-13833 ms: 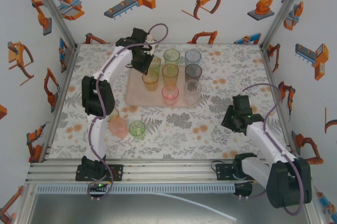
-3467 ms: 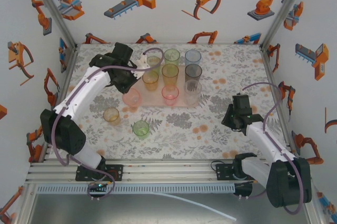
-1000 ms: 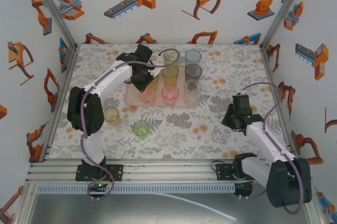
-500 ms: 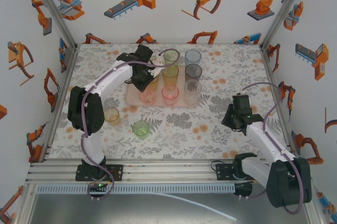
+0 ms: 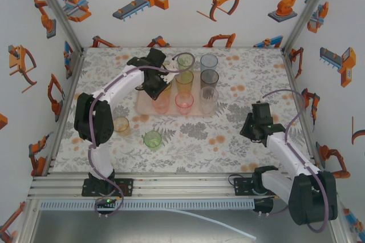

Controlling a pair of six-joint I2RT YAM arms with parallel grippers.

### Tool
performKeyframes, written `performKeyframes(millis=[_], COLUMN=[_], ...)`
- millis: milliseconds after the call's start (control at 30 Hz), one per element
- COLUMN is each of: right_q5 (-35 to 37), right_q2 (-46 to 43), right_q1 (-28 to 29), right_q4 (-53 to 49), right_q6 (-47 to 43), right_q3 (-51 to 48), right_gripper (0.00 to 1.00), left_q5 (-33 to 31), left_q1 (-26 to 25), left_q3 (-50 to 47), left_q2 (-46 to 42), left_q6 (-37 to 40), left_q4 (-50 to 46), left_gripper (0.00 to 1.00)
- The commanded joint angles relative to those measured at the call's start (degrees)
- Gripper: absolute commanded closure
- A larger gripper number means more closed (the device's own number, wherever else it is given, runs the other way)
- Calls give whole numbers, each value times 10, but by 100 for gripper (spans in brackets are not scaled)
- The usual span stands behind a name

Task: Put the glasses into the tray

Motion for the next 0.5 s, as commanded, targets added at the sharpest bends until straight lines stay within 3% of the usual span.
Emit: performKeyframes(millis=[0, 267, 467], right_q5=[12, 12, 12], right_q2=[-4, -3, -2], right_q1=[-4, -5, -5], right_q4=[12, 12, 13], right_q6=[6, 6, 6], right_q3=[1, 1, 1], right_gripper=[70, 69, 69], left_q5=[-1, 0, 7], left_q1=[2, 3, 6], left_q3=[15, 18, 29], left_q2=[4, 4, 4], left_q6=[-3, -3, -7], left_q4=[-5, -5, -11], left_gripper=[74, 73, 59])
